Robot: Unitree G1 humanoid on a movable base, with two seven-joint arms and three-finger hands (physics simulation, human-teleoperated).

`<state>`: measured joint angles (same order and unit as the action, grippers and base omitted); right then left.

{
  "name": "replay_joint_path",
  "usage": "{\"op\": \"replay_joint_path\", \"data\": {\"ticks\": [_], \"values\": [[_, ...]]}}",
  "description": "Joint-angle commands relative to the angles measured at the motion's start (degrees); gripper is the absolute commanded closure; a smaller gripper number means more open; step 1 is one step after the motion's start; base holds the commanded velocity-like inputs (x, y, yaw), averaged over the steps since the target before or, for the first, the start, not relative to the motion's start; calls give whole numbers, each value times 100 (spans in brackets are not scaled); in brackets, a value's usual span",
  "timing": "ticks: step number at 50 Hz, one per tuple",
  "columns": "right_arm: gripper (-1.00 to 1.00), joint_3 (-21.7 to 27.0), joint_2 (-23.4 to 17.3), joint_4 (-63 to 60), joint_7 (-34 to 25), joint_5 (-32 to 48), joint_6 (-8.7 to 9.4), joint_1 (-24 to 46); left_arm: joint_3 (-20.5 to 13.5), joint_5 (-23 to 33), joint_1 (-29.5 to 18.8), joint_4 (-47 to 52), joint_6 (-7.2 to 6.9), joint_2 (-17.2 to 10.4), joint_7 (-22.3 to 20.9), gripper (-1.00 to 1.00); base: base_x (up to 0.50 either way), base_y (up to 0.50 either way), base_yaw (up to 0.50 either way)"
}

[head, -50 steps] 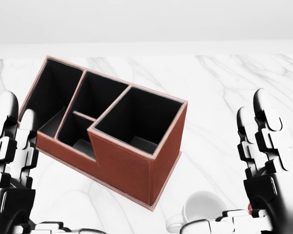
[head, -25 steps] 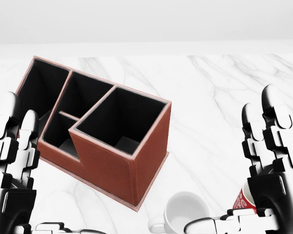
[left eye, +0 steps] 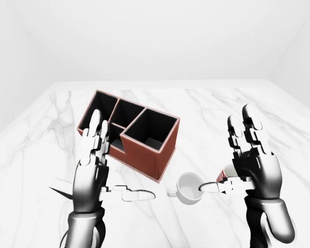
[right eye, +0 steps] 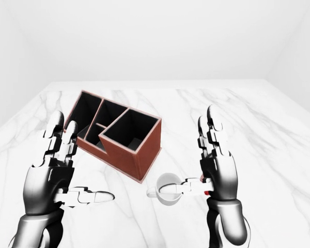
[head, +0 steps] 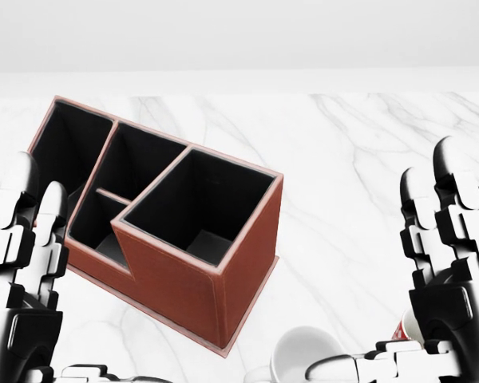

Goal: Pick up the red mug and place it to the right of the caddy.

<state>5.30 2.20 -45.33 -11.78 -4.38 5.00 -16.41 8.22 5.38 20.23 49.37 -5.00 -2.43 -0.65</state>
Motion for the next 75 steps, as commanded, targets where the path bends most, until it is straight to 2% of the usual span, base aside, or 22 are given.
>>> {"op": "replay_joint_path", "data": {"ticks": [1,8,15,19,21,24,27,28,30,32,35,36,39,45,48,54,59,66,75], "values": [[-100,259,14,-660,29,-471,0,-132,21,-45,21,102,0,-19,72,-100,0,0,0],[-100,517,12,-819,6,-709,0,-25,-7,-70,60,162,0,-19,50,-100,0,0,0],[-100,1191,-176,-879,-205,-742,0,295,29,-40,-6,-12,0,-21,75,-100,0,0,0],[-100,1924,-409,-1446,-506,-889,0,685,38,-42,31,38,0,-33,82,-100,0,0,0],[-100,2315,-655,-1466,-668,-859,0,890,18,-60,21,-3,0,-28,71,-100,0,0,0],[-100,3020,-913,-1456,-988,-1281,0,1147,53,-33,-8,-87,0,-24,83,-100,0,0,0],[-100,3377,-1121,-1296,-1261,-1307,0,1243,83,-22,0,-78,0,-31,95,-100,0,0,0],[-100,3738,-1257,-1227,-1409,-1596,0,1354,104,-23,70,-203,0,-41,111,-100,0,0,0],[-100,4031,-1430,-1113,-1545,-1779,0,1421,116,-26,106,-310,0,-54,134,-100,0,0,0],[-100,4017,-1499,-929,-1592,-1619,0,1405,115,-36,90,-334,0,-58,139,-100,0,0,0],[-100,4038,-1717,-742,-2153,-1552,0,1258,77,-50,-3,-25,0,-52,112,-100,0,0,0],[-100,4008,-1771,-761,-2332,-1370,0,1196,70,-59,67,-227,0,-55,118,-100,0,0,0],[-100,4333,-1967,-971,-2755,-1425,0,1412,62,-48,23,-138,0,-43,114,-100,0,0,0],[-100,4357,-2237,-1080,-2822,-833,0,1455,29,-76,69,-276,0,-41,103,-100,0,0,0],[-100,4175,-2214,-1050,-2822,-380,0,1427,0,-77,16,67,0,-34,70,-100,0,0,0],[-100,4154,-2182,-960,-2822,232,0,1398,21,-44,58,-272,0,-18,83,-100,0,0,0],[-100,3986,-1868,-595,-2822,733,0,1046,55,-35,75,-308,0,-30,103,-100,0,0,0],[-100,4093,-1572,-688,-2822,1336,0,832,45,-35,1,-39,0,-39,97,-100,0,0,0],[-100,4140,-1311,-615,-2822,1825,0,623,49,-31,73,-329,0,-35,116,-100,0,0,0]]}}
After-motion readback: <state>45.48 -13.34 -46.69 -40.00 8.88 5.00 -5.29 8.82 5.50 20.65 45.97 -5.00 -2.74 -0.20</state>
